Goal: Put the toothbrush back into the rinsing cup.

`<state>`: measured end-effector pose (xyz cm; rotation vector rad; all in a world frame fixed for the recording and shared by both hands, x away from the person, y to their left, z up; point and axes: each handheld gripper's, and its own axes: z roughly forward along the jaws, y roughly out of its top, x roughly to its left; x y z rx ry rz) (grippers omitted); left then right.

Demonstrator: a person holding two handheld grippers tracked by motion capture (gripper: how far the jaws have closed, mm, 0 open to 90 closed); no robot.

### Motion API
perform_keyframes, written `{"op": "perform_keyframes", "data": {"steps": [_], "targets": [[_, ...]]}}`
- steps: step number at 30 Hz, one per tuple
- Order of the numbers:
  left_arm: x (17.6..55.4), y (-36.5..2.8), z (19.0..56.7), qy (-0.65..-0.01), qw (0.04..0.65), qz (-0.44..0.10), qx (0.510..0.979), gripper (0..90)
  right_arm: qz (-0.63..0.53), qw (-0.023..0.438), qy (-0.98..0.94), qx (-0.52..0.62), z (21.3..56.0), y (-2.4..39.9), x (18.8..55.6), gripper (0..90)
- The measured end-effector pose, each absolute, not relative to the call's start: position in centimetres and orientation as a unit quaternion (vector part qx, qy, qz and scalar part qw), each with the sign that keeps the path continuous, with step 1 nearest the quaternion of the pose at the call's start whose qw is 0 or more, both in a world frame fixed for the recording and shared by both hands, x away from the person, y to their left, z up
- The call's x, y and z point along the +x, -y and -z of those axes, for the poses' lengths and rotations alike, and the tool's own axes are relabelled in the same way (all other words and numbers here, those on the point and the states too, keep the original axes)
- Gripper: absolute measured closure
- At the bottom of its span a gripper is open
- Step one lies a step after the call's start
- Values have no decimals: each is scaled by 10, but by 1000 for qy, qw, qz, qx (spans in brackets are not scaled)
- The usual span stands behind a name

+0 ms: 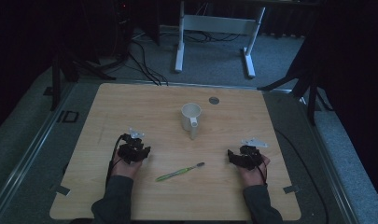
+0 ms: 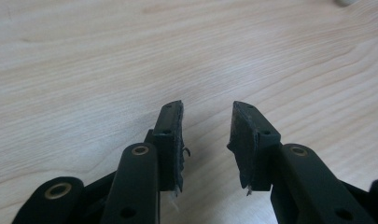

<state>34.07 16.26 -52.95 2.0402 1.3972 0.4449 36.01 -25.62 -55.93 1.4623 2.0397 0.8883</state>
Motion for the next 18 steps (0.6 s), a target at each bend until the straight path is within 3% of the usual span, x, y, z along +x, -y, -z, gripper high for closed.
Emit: {"op": "perform_keyframes", "data": {"steps": [18], "targets": [[325, -159, 501, -470, 352, -156, 794, 637, -325, 236, -745, 533, 559, 256, 361, 267]]}}
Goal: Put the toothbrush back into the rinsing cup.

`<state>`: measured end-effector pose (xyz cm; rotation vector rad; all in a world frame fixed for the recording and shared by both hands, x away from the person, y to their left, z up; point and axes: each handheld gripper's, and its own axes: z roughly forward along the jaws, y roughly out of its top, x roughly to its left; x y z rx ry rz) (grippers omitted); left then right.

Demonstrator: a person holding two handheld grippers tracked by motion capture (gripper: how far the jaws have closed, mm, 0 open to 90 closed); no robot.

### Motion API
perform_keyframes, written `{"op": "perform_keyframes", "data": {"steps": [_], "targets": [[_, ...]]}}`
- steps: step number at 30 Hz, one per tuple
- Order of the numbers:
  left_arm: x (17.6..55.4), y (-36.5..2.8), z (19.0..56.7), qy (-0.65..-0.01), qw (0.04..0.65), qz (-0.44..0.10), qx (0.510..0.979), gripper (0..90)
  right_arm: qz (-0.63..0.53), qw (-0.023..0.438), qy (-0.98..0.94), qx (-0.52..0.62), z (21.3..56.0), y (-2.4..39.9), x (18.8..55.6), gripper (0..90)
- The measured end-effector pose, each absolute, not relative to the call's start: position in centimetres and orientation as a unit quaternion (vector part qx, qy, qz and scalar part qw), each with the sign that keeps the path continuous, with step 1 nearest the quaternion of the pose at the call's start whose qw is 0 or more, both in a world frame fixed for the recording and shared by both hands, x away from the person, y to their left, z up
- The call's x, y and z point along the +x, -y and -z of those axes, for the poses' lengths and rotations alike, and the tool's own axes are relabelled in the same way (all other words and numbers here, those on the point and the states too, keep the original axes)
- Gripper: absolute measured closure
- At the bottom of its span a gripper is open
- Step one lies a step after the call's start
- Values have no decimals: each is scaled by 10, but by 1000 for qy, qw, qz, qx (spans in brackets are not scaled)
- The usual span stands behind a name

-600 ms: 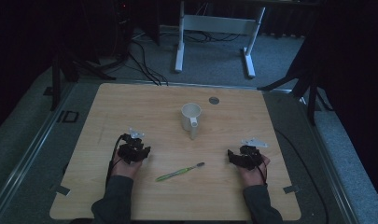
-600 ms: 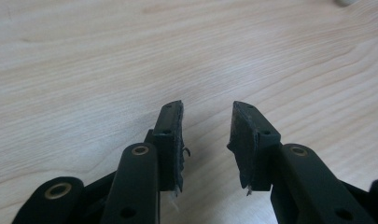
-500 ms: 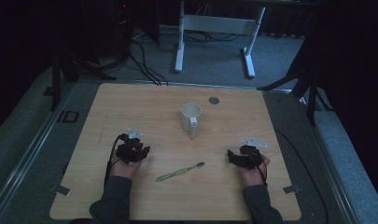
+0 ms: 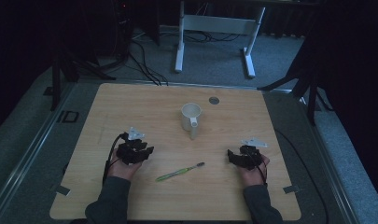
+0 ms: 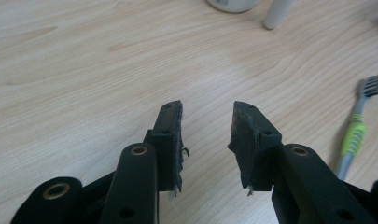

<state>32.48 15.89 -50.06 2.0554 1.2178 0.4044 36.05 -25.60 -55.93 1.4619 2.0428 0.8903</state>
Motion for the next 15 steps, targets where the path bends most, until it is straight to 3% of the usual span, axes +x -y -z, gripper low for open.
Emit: {"op": "perform_keyframes", "data": {"steps": [15], "targets": [[324, -153, 482, -435, 344, -141, 820, 642, -324, 236, -746, 532, 559, 255, 361, 261]]}}
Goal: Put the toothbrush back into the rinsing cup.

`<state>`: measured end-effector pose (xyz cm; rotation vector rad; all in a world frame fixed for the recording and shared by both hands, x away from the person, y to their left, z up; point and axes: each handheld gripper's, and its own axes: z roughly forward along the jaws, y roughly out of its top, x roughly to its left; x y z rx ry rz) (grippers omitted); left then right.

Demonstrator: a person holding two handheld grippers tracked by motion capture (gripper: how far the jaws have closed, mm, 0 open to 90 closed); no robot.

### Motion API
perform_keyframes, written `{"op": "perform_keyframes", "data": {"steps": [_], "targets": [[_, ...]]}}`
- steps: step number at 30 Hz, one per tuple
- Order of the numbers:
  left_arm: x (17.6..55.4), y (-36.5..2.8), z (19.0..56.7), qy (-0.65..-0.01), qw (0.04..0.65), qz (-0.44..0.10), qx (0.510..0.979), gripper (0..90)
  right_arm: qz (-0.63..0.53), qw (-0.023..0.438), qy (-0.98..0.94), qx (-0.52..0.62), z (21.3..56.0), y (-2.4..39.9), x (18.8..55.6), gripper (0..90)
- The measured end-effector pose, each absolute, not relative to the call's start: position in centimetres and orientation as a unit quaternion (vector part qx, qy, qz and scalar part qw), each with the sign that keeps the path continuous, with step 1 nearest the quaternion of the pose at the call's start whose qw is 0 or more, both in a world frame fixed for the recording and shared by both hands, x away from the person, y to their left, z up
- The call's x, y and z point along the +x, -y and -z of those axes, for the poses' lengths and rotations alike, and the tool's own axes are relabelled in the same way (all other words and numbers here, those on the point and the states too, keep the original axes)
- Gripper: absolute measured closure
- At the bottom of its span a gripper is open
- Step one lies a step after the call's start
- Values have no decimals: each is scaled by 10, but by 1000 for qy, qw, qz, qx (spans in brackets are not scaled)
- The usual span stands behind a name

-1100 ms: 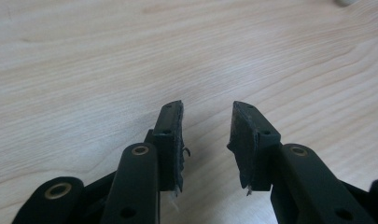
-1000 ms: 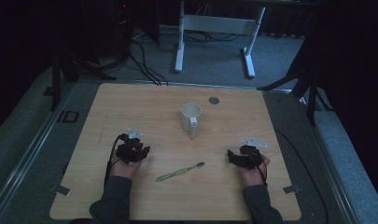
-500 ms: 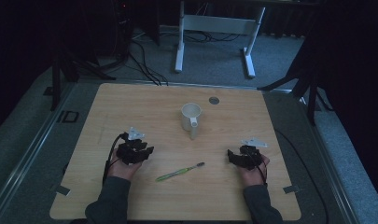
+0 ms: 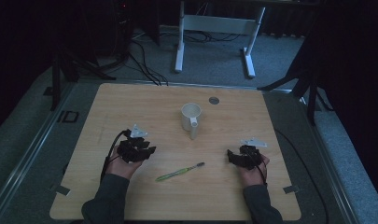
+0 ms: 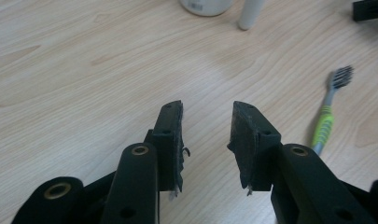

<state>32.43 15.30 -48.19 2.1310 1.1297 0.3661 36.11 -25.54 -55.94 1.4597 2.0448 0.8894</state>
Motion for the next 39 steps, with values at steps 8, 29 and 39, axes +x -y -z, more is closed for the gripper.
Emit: {"op": "perform_keyframes", "data": {"steps": [8, 29, 39], "targets": [[327, -140, 473, -415, 347, -136, 830, 641, -325, 234, -746, 531, 559, 254, 362, 255], [329, -112, 463, -372, 341, -133, 853, 642, -326, 232, -750, 527, 559, 253, 363, 251], [331, -105, 460, -362, 330, -136, 861, 641, -326, 231, -750, 527, 559, 253, 364, 246]]}}
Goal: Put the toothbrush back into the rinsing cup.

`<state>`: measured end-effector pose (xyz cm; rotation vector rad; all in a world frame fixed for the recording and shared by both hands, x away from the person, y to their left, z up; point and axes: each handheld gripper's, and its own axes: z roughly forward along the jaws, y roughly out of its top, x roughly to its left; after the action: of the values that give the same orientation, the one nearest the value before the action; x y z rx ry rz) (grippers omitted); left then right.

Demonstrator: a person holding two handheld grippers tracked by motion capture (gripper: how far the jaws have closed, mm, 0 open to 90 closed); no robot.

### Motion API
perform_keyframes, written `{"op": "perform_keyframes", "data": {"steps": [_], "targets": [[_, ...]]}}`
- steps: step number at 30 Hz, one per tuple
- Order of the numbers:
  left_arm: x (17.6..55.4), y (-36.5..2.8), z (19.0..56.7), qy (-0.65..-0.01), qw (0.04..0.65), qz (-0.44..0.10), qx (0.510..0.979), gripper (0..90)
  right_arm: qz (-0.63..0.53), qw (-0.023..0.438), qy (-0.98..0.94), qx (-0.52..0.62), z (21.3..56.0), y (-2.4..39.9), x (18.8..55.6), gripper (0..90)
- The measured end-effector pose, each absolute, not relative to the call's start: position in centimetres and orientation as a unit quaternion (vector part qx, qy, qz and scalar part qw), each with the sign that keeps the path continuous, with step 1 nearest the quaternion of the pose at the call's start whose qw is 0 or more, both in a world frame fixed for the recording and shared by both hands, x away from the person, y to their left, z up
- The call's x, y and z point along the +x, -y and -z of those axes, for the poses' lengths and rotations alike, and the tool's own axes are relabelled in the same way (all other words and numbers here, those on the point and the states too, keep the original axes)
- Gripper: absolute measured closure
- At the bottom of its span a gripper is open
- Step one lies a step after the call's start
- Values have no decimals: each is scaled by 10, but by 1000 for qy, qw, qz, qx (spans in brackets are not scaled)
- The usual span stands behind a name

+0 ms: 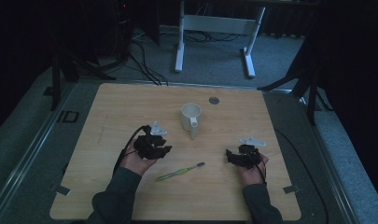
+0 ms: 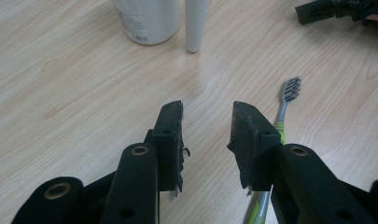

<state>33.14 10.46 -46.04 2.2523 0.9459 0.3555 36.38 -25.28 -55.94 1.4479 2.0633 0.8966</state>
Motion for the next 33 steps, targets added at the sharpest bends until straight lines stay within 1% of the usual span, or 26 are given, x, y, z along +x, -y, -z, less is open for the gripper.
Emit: {"op": "perform_keyframes", "data": {"steps": [10, 26, 33], "targets": [[331, -92, 460, -343, 316, -117, 877, 640, -326, 231, -750, 527, 559, 252, 364, 244], [329, -79, 462, -328, 296, -105, 891, 637, -326, 229, -753, 523, 559, 251, 366, 238], [329, -72, 466, -319, 279, -91, 901, 620, -327, 228, -754, 522, 559, 251, 366, 234]]}}
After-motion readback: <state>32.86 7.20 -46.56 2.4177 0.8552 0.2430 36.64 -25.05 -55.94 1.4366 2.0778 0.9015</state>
